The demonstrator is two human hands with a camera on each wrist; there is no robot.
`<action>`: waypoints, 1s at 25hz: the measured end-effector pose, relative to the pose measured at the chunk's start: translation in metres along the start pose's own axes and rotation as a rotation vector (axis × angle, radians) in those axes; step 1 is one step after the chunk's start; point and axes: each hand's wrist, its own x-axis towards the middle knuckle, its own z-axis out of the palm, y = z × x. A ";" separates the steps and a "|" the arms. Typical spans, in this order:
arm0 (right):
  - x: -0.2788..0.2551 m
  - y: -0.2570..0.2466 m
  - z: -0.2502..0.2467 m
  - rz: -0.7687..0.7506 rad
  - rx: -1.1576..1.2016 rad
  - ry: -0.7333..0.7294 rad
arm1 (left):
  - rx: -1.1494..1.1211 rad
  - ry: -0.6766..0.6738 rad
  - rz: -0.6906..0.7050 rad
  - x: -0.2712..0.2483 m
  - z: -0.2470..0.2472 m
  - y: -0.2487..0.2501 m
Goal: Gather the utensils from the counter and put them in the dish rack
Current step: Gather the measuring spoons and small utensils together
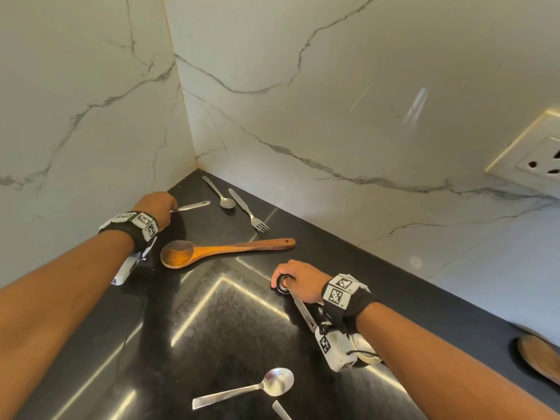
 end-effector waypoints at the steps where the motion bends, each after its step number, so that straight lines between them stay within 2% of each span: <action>1: 0.001 0.002 0.002 0.012 -0.005 -0.002 | 0.015 0.008 -0.010 -0.006 0.001 -0.002; 8: -0.005 -0.002 0.000 0.017 0.010 0.027 | -0.110 0.003 -0.063 -0.050 -0.016 -0.027; 11: -0.011 -0.002 -0.001 0.008 0.023 0.066 | -0.197 0.165 0.024 -0.085 -0.044 -0.017; 14: -0.027 -0.004 -0.005 0.049 0.283 0.144 | -0.462 0.330 0.155 -0.152 -0.065 0.018; 16: -0.050 -0.012 -0.009 0.061 0.488 0.212 | -0.615 0.338 0.283 -0.212 -0.065 0.048; 19: -0.094 -0.021 -0.003 0.028 0.682 0.215 | -0.665 0.346 0.441 -0.288 -0.048 0.099; 25: -0.177 -0.029 0.043 0.008 0.717 0.164 | -0.810 0.359 0.532 -0.364 -0.022 0.197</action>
